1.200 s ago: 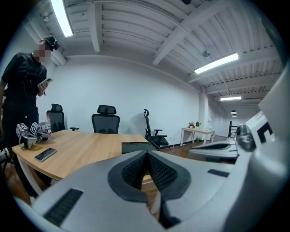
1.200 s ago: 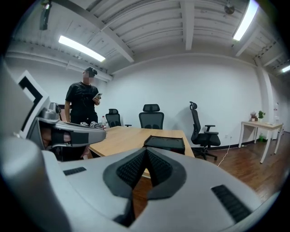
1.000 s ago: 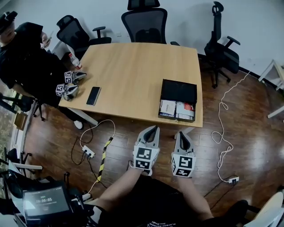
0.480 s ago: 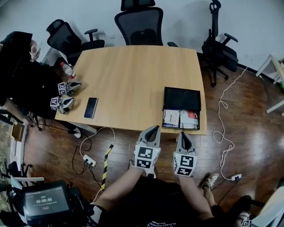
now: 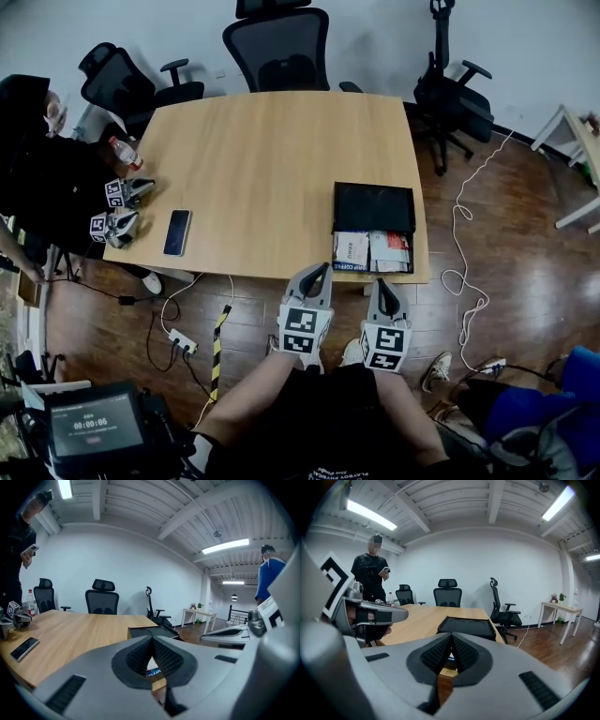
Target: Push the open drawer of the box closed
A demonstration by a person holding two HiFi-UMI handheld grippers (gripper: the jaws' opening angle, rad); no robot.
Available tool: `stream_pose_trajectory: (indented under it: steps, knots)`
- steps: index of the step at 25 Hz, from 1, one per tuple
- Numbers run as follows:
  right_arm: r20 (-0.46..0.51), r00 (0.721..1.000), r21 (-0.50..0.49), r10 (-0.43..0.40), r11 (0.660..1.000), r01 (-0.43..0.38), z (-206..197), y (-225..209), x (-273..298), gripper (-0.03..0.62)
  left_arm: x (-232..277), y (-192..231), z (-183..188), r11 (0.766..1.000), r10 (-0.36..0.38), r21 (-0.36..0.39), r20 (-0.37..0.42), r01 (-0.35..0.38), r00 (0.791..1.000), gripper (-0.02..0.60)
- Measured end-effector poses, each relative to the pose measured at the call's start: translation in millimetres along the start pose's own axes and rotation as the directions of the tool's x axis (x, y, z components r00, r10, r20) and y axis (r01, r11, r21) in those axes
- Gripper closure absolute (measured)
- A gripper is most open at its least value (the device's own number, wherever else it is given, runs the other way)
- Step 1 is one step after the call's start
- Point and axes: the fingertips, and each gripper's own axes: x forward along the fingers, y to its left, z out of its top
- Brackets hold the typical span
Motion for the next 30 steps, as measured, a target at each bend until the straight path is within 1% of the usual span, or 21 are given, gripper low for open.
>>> stream_pose_trajectory:
  steps: [8, 13, 17, 20, 25, 28, 30]
  knots:
    - [-0.103, 0.993, -0.015, 0.05, 0.999, -0.052, -34, -6, 10, 0.589, 4, -4, -17, 0.998, 0.049, -0.037, -0.049, -0.05, 0.998, 0.583]
    - [-0.199, 0.975, -0.03, 0.097, 0.994, -0.105, -65, -12, 26, 0.585, 8, -2, -29, 0.995, 0.085, -0.051, -0.065, -0.089, 0.994, 0.583]
    - [-0.247, 0.962, -0.01, 0.117, 0.992, -0.124, -80, -9, 37, 0.546, 5, 2, -33, 0.992, 0.101, -0.066, -0.078, -0.106, 0.992, 0.583]
    - [-0.282, 0.952, 0.01, 0.122, 0.992, -0.124, -92, -11, 47, 0.513, 4, 1, -35, 0.992, 0.106, -0.064, -0.092, -0.112, 0.99, 0.583]
    - [-0.329, 0.938, 0.008, 0.108, 0.994, -0.112, -106, -11, 65, 0.513, 3, 9, -41, 0.989, 0.128, -0.057, -0.11, -0.135, 0.986, 0.583]
    - [-0.376, 0.922, -0.01, 0.086, 0.995, -0.097, -118, -19, 67, 0.513, 3, 5, -49, 0.988, 0.128, -0.073, -0.134, -0.139, 0.983, 0.583]
    - [-0.386, 0.918, -0.005, 0.089, 0.995, -0.098, -122, -17, 72, 0.513, 2, 7, -51, 0.988, 0.129, -0.067, -0.142, -0.139, 0.981, 0.583]
